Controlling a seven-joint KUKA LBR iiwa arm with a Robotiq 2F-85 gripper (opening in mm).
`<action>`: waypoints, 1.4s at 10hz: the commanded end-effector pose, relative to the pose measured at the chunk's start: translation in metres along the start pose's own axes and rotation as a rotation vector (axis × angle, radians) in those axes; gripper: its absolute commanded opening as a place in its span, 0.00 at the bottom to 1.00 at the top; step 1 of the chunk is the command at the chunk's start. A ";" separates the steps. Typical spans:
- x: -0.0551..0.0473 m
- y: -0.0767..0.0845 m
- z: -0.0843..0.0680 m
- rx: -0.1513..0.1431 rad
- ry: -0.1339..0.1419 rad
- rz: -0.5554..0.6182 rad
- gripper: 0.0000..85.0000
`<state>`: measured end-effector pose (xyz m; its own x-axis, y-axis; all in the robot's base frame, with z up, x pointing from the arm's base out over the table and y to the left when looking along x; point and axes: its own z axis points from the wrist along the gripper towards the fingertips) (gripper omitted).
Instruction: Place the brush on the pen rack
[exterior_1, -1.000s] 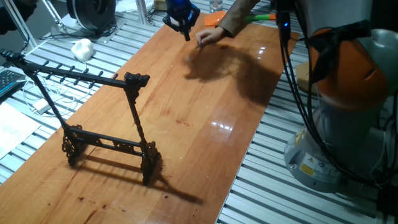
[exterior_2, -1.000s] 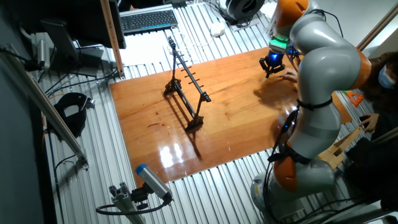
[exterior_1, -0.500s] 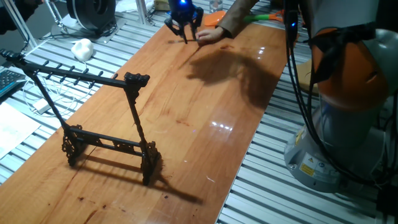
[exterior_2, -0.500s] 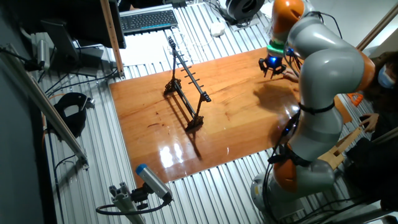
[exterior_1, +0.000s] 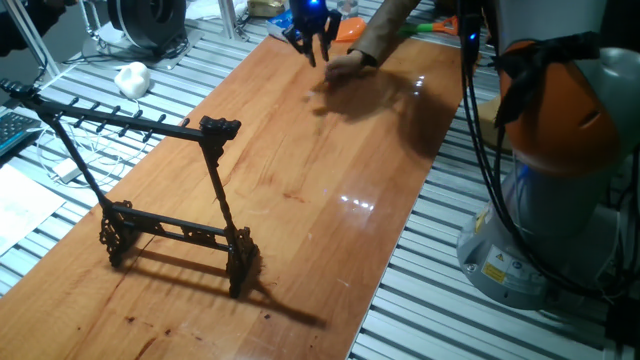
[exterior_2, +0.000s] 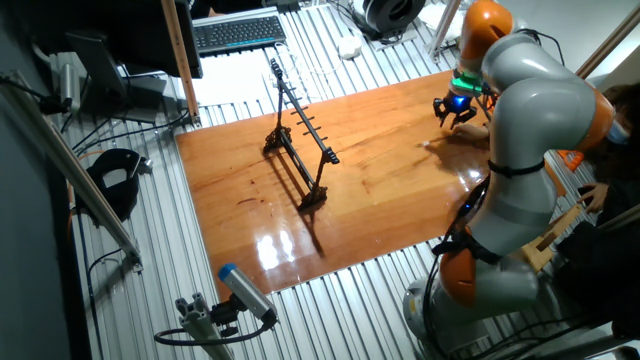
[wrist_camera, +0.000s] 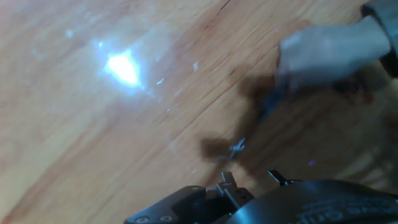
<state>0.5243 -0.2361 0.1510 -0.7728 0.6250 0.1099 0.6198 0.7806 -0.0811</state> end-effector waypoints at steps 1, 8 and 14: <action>-0.001 0.008 -0.001 0.001 0.004 0.067 0.40; 0.031 0.051 0.003 0.080 -0.015 0.259 0.60; 0.028 0.020 0.019 0.070 -0.017 0.221 0.60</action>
<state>0.5126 -0.2027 0.1331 -0.6213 0.7808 0.0664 0.7643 0.6225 -0.1686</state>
